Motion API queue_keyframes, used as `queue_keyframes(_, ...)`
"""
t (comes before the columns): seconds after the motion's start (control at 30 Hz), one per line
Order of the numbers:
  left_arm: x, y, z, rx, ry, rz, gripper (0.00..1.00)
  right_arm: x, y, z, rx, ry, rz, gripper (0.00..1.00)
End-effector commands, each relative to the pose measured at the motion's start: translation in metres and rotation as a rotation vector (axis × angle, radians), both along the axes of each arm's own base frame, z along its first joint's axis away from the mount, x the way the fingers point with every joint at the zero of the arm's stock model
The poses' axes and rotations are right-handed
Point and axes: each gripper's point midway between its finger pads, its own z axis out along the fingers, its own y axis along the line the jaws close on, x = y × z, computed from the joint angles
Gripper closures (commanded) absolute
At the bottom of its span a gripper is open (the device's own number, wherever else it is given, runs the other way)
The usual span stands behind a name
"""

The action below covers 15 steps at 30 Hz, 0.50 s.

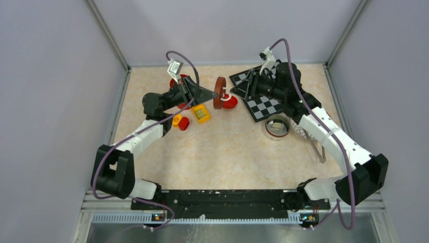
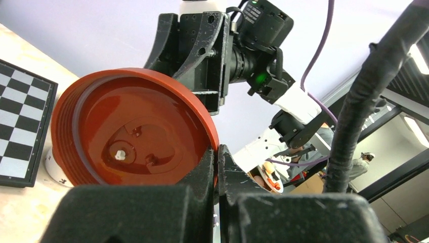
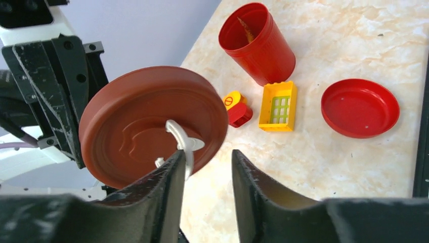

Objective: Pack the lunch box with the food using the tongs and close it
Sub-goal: Pick up the box lid from the center of the board.

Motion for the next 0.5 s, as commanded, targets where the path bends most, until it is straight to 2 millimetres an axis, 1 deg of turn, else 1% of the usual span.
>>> queue_keyframes(0.0,-0.009,0.007,0.023,-0.055,-0.104,0.007,1.0,0.003,-0.014,0.031,0.069,-0.079,0.024,0.58)
queue_keyframes(0.13,-0.01,0.01,0.026,-0.08,-0.097,0.011,1.0,-0.008,-0.011,0.045,0.187,-0.063,0.142,0.45)
queue_keyframes(0.2,-0.012,0.011,0.027,-0.09,-0.1,0.01,1.0,-0.013,-0.007,0.053,0.232,-0.081,0.19,0.41)
queue_keyframes(0.23,-0.012,0.011,0.028,-0.095,-0.096,0.011,1.0,-0.015,-0.004,0.056,0.266,-0.072,0.207,0.41)
queue_keyframes(0.33,-0.013,0.012,0.03,-0.105,-0.089,0.011,1.0,-0.021,0.003,0.054,0.354,-0.011,0.247,0.41)
queue_keyframes(0.47,-0.013,0.013,0.03,-0.114,-0.078,0.014,1.0,-0.028,0.013,0.045,0.375,0.021,0.272,0.41)
